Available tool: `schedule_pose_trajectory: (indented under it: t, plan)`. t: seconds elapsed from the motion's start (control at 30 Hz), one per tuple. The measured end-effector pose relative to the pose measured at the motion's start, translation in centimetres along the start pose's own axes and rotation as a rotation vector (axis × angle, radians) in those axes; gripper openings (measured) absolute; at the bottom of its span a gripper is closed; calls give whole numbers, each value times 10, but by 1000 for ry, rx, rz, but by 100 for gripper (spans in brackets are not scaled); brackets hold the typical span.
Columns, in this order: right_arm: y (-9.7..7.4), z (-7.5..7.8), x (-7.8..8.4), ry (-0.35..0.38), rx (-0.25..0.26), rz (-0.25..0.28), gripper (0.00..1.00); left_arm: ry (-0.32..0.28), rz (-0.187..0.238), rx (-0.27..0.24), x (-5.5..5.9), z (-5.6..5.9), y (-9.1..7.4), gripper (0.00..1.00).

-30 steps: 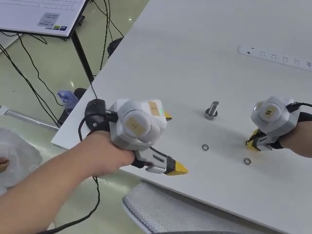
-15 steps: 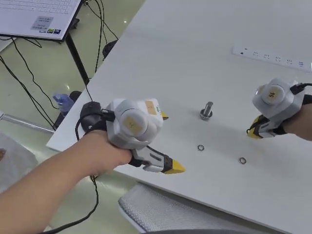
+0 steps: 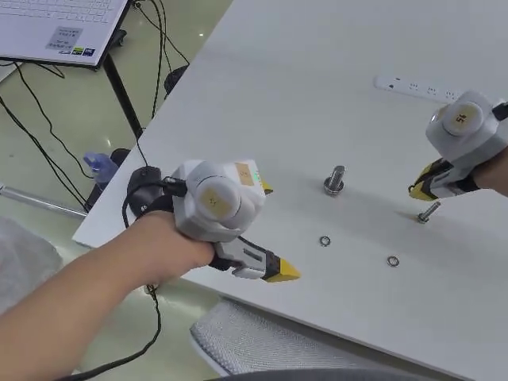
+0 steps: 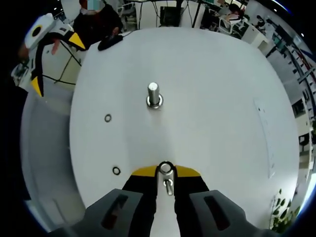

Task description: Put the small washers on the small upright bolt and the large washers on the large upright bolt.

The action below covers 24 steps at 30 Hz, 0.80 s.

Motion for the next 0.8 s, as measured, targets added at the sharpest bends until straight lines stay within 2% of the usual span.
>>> schedule_pose_trajectory:
  t: [0.07, 0.33, 0.47, 0.8]
  plan:
    - [-1, 9, 3, 5, 3, -4, 12, -1, 1, 0, 0, -1, 1, 79]
    - [-9, 14, 24, 42, 18, -23, 12, -1, 4, 7, -2, -1, 6, 79]
    - [-10, 13, 31, 55, 19, -29, 12, -2, 10, 8, -3, -2, 8, 80]
    - [-7, 5, 37, 66, 9, -33, 12, -3, 2, 8, -1, -5, 12, 86]
Point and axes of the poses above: the centre of the closed fingertips' face, and the gripper's own axes: y roughly forward along the fingers, z roughly to its right, x roughly out of its underside, the point moved 3 cm from there along -y, roughly backward along the fingers, and after that the axes turned 11 degrees about z, right-handed, at the moved point
